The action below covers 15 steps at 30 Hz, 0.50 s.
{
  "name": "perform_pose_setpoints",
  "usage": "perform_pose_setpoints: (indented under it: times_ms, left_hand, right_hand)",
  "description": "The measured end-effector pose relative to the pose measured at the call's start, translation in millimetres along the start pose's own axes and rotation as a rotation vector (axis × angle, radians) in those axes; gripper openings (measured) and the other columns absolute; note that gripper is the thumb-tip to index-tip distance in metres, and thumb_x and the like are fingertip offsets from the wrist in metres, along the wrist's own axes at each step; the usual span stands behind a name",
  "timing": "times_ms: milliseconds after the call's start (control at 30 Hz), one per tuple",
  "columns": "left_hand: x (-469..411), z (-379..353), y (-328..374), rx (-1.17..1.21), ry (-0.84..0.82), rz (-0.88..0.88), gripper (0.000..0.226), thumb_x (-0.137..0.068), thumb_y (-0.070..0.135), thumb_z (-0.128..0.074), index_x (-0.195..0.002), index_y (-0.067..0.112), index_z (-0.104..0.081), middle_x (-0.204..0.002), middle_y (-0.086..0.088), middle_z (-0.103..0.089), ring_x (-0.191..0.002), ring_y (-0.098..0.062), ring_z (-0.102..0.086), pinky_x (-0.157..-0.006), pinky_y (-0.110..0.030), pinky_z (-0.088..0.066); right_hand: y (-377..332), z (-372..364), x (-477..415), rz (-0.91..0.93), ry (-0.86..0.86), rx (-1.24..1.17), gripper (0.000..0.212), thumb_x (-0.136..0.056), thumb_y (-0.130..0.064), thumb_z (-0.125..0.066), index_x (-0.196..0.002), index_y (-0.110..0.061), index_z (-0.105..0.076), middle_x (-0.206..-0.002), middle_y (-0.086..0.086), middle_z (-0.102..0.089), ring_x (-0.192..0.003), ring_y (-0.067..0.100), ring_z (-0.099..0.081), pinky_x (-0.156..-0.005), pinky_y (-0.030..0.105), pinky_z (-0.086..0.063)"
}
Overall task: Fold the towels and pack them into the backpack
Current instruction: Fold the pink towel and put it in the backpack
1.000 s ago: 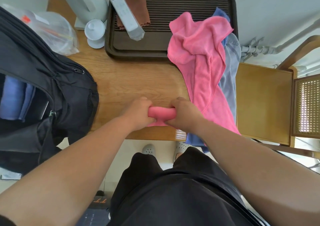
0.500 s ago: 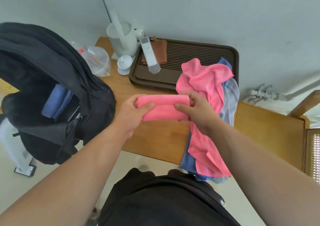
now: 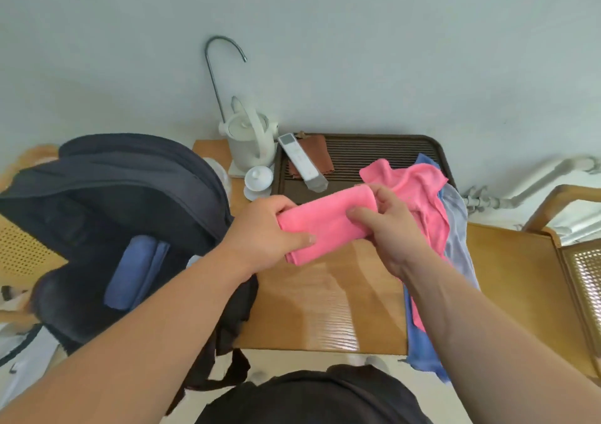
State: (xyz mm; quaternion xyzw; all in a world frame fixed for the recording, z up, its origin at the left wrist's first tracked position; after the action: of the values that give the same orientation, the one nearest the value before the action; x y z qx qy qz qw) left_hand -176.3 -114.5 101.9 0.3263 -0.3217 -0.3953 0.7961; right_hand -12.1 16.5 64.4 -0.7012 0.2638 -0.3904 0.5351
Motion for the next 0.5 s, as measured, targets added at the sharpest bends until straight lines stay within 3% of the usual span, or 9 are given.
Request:
perform_pose_setpoints:
  times_ms: [133,300,500]
  left_hand:
    - [15,42,-19,-0.038,-0.083,-0.022,0.038,-0.067,0.037,-0.089,-0.099,0.03,-0.07,-0.09,0.009,-0.069,-0.082,-0.01,-0.067,-0.077,-0.045,-0.06]
    - [45,75,-38,0.149,-0.172,-0.018,0.033,-0.071,0.027,-0.089,-0.099,0.023,-0.072,-0.09,0.0,-0.074,-0.079,-0.02,-0.074,-0.067,-0.051,-0.062]
    - [69,90,-77,0.171,-0.187,0.024,0.03,-0.074,0.028,-0.088,-0.098,0.025,-0.072,-0.094,0.002,-0.074,-0.088,-0.017,-0.072,-0.076,-0.049,-0.062]
  right_hand:
    - [-13,-53,21,0.054,0.072,-0.019,0.041,-0.076,-0.001,-0.07,-0.114,-0.013,-0.06,-0.089,0.008,-0.071,-0.078,0.019,-0.065,-0.068,0.036,-0.053]
    - [-24,-94,50,0.077,0.106,-0.028,0.038,-0.068,-0.018,-0.072,-0.102,-0.014,-0.054,-0.09,0.009,-0.063,-0.08,0.021,-0.057,-0.069,0.037,-0.045]
    - [-15,-136,65,0.056,-0.063,-0.032,0.028,-0.076,-0.015,-0.071,-0.093,-0.016,-0.048,-0.085,0.008,-0.057,-0.077,0.022,-0.054,-0.062,0.036,-0.047]
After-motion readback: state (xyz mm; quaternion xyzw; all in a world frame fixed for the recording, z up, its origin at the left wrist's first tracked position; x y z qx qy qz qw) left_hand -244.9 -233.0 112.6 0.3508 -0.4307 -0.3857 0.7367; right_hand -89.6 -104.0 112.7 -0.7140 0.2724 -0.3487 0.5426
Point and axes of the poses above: each hand's wrist, its own x-axis away from the middle knuckle, its own z-axis out of the back of the hand, y = z × x, the point moved 7 cm from there along -x, towards the middle knuckle
